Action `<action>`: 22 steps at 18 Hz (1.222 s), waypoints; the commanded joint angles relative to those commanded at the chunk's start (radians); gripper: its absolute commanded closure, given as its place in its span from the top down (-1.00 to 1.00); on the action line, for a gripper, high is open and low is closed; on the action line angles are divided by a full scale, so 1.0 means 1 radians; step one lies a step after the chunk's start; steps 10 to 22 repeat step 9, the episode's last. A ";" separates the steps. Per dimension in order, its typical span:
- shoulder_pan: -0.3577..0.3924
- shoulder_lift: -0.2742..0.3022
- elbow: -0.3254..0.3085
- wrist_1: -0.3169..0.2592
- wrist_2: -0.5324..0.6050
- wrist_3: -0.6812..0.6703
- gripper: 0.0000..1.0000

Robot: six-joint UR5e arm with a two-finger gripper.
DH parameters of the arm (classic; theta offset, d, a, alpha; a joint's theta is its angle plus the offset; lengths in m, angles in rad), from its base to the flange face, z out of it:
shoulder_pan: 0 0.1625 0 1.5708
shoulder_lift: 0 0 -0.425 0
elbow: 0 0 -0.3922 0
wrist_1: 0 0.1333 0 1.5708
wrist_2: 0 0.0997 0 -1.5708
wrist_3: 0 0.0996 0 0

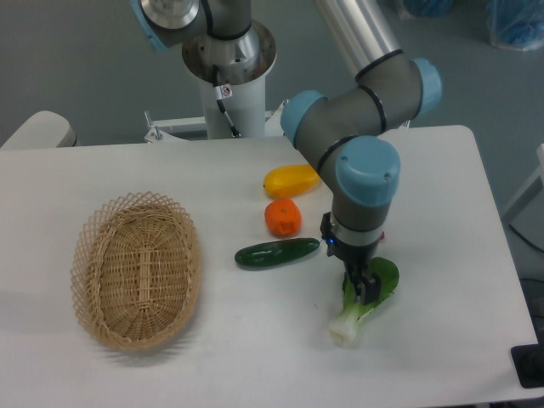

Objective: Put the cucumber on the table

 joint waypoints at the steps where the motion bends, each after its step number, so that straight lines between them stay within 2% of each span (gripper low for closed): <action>1: 0.008 -0.002 0.000 0.002 0.000 0.002 1.00; 5: 0.012 -0.015 0.018 -0.005 0.001 0.000 1.00; 22: 0.012 -0.015 0.014 -0.006 0.000 0.000 1.00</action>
